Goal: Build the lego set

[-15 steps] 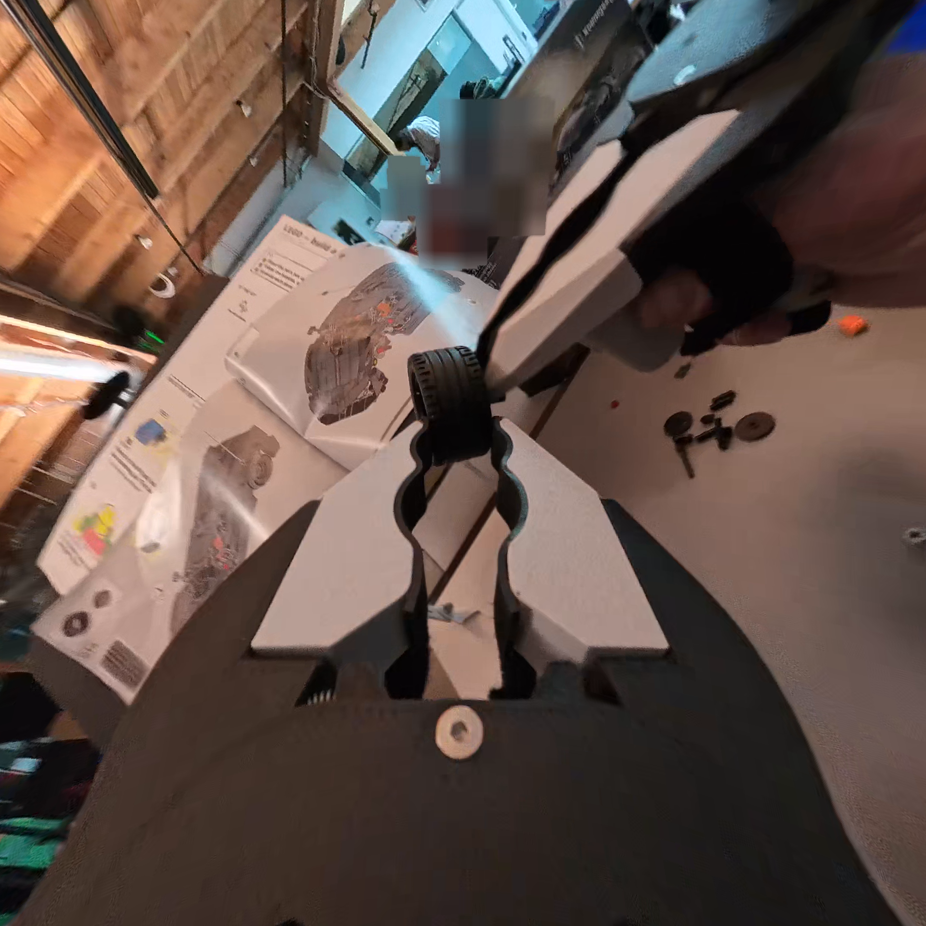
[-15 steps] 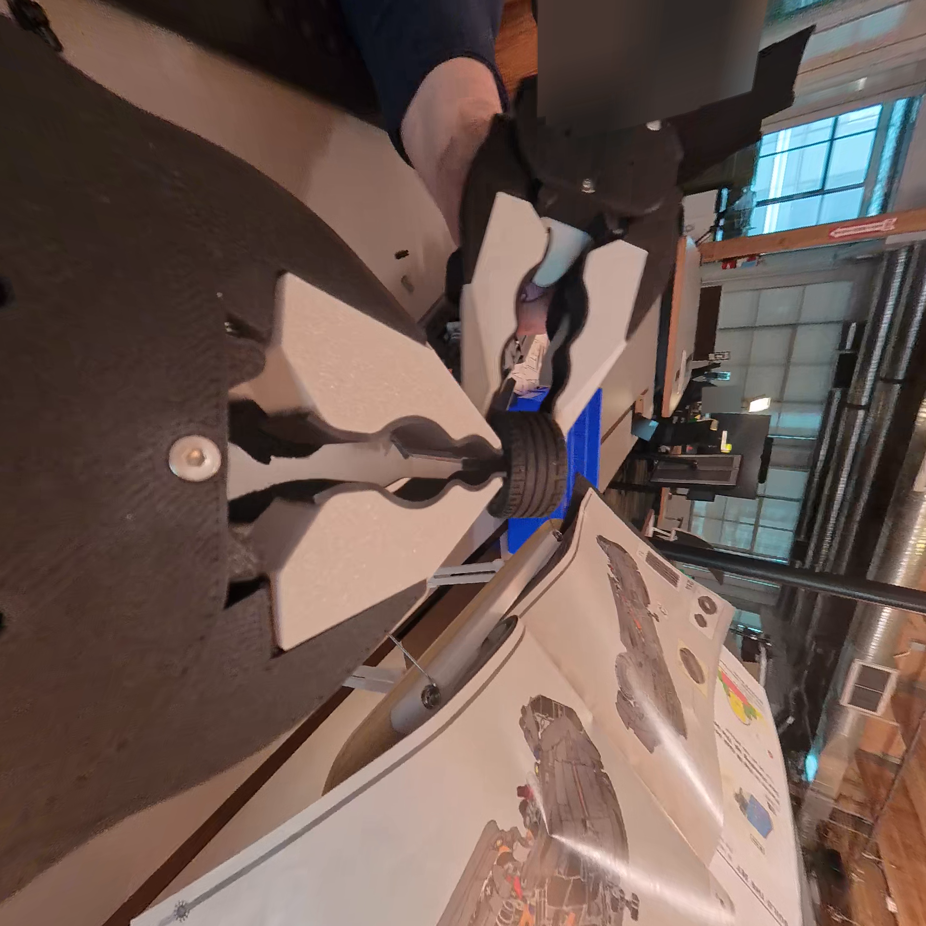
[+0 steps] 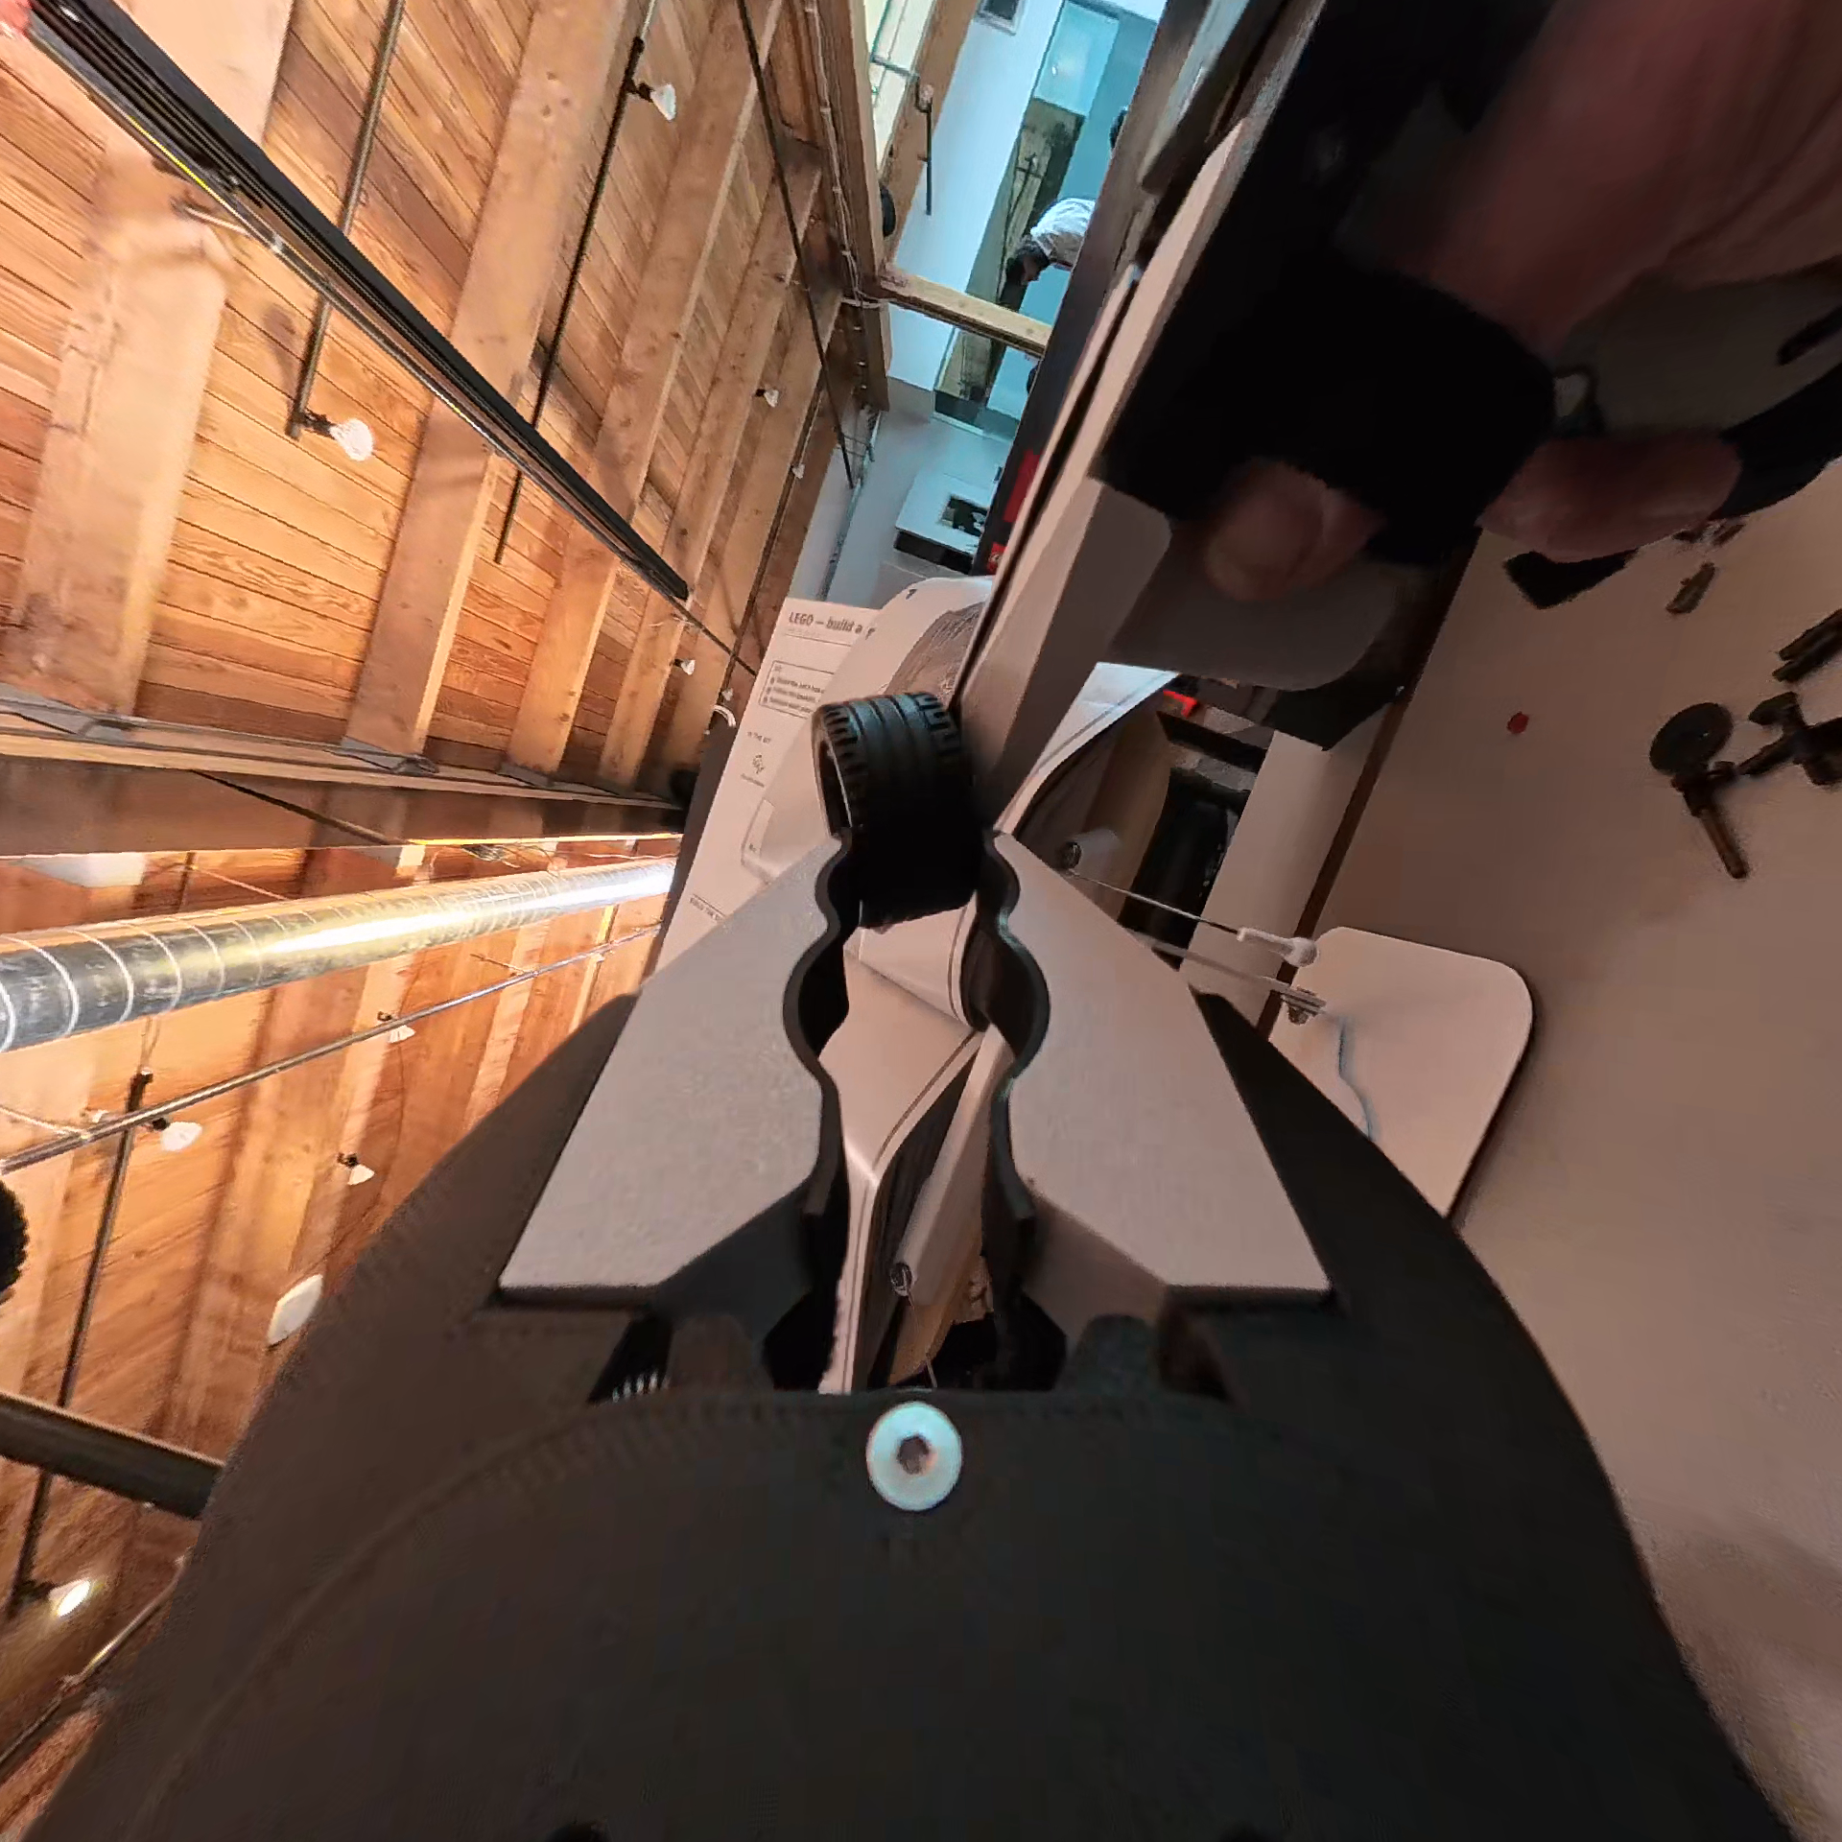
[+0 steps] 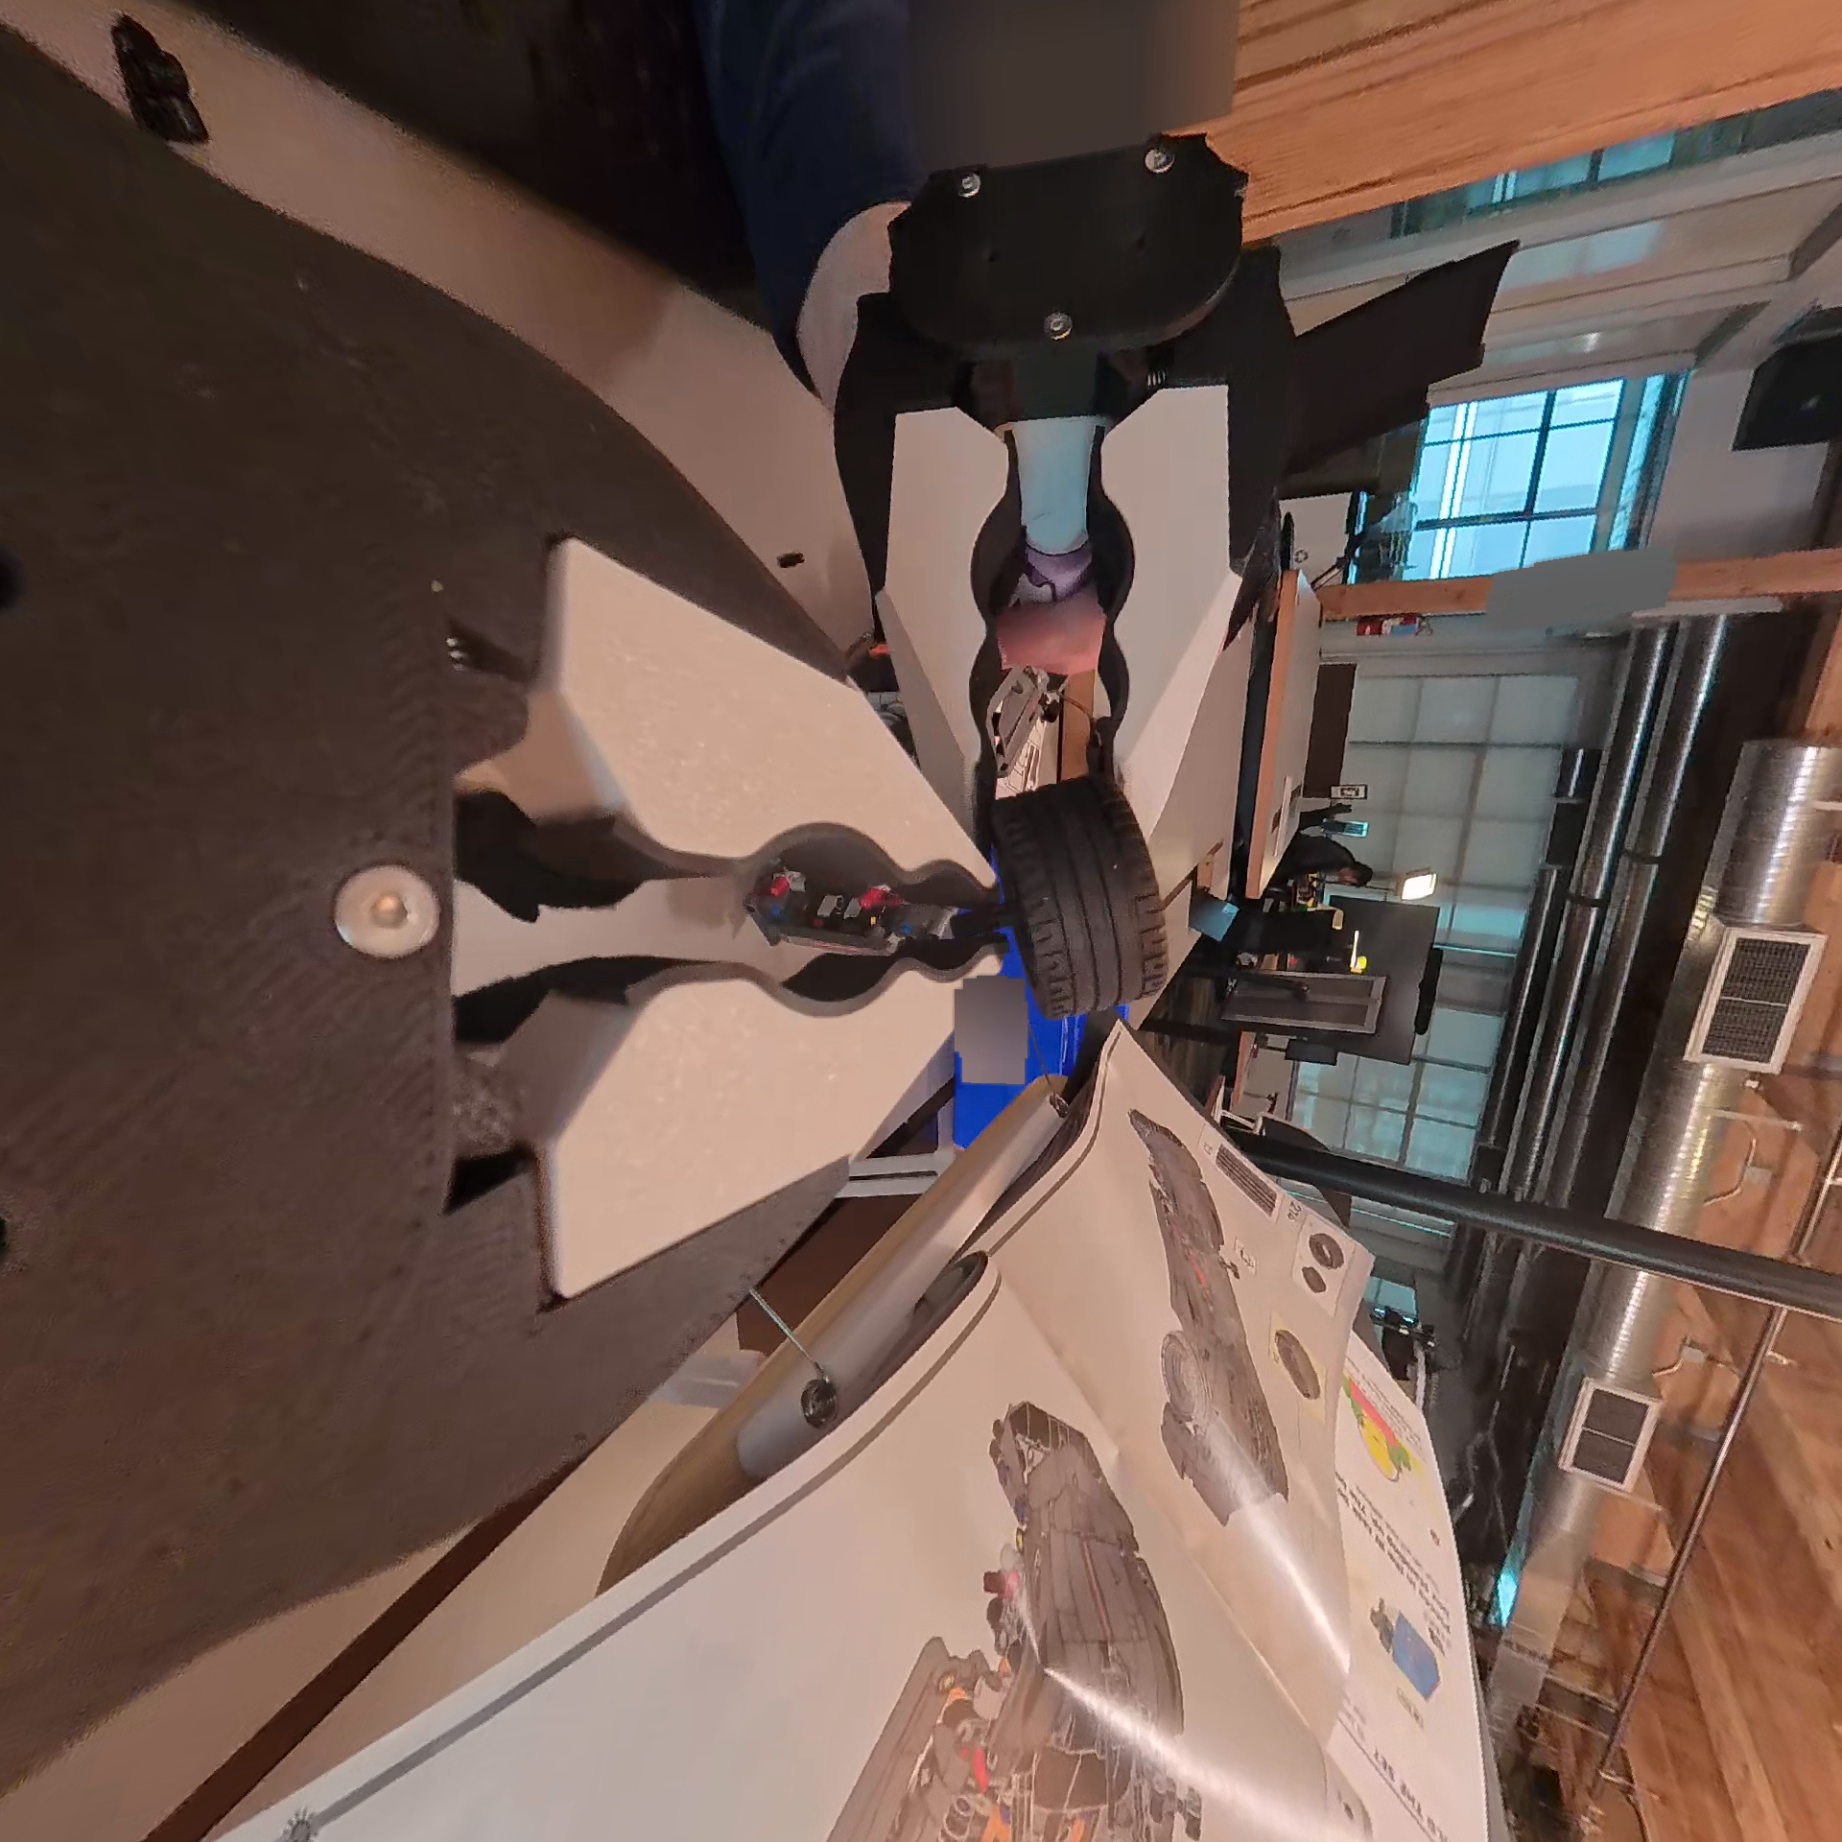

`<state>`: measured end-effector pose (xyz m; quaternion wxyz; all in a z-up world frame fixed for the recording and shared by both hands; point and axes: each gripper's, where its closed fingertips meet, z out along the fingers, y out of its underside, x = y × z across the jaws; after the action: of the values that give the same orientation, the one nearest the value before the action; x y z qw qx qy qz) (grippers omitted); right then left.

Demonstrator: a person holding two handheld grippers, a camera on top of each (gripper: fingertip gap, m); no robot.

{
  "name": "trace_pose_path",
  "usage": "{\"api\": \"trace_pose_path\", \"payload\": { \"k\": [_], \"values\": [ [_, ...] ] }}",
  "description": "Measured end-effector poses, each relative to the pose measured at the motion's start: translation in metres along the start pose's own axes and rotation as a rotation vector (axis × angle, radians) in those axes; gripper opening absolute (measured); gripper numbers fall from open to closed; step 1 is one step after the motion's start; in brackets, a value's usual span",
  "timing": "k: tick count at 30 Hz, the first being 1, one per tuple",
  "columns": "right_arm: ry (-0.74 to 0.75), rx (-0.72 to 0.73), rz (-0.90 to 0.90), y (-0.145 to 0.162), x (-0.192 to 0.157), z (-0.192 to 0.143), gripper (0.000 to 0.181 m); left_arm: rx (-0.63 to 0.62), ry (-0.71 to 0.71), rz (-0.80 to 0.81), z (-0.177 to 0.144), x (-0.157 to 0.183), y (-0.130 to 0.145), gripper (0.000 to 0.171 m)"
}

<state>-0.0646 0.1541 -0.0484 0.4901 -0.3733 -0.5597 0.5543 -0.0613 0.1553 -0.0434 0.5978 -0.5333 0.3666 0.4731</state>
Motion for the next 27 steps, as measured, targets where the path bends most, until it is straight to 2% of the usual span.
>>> {"api": "trace_pose_path", "payload": {
  "k": [15,18,22,27],
  "values": [
    [-0.105,0.094,0.06,-0.008,-0.009,-0.004,0.0,0.079,-0.018,-0.028,-0.009,-0.007,-0.009,0.021],
    [-0.135,0.128,0.063,-0.014,-0.012,-0.009,0.0,0.116,-0.021,-0.077,-0.013,-0.012,-0.011,0.033],
    [-0.21,0.138,0.048,-0.017,-0.024,-0.014,0.002,0.225,0.086,-0.272,-0.021,-0.016,-0.02,0.048],
    [-0.299,0.109,0.039,-0.012,-0.039,-0.013,0.001,0.355,0.387,-0.647,-0.028,-0.008,-0.029,0.061]
  ]
}}
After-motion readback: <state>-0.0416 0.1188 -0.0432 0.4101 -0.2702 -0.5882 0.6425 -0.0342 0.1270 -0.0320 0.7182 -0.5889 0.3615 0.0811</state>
